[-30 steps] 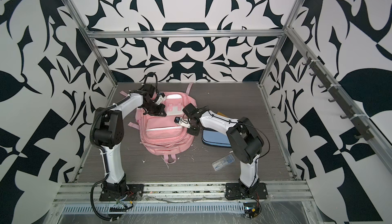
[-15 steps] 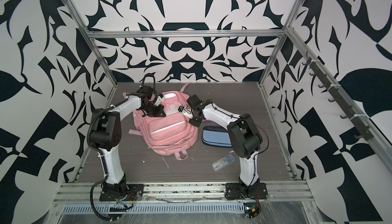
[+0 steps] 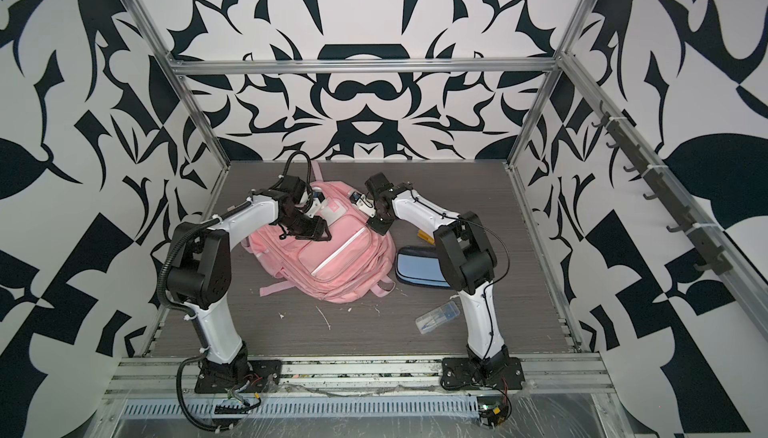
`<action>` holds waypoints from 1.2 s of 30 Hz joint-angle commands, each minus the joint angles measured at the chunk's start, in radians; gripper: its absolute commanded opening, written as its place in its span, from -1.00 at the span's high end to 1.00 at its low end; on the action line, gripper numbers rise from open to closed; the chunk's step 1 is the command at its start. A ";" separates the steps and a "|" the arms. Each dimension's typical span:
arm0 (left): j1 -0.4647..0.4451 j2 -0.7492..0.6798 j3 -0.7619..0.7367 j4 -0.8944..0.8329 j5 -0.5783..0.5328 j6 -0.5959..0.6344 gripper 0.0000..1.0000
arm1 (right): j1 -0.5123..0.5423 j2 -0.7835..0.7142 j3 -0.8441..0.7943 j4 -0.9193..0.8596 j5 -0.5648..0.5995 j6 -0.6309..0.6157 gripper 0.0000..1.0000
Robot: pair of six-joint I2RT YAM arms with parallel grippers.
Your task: Pack the student bag
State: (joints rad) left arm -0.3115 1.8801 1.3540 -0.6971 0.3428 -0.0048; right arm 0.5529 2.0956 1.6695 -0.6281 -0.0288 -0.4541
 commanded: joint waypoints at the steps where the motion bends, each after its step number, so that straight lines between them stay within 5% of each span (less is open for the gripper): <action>1: -0.020 0.052 -0.036 -0.075 -0.029 0.031 0.15 | -0.005 -0.011 0.045 -0.004 -0.016 0.017 1.00; 10: -0.038 0.082 -0.033 -0.048 -0.090 0.059 0.99 | -0.005 -0.016 0.040 -0.012 -0.009 0.019 1.00; 17: 0.092 0.046 -0.028 0.039 0.054 -0.104 1.00 | -0.004 -0.099 -0.083 0.014 -0.017 -0.023 1.00; 23: 0.173 0.049 0.022 0.050 0.032 -0.244 1.00 | -0.003 -0.220 -0.266 0.040 -0.032 -0.082 1.00; 36: 0.188 0.042 0.025 0.145 0.070 -0.507 1.00 | 0.196 -0.311 -0.416 0.030 0.023 -0.244 1.00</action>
State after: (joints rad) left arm -0.1616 1.9316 1.3888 -0.6762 0.4732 -0.3576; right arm 0.7044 1.8179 1.2686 -0.5007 0.0029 -0.6537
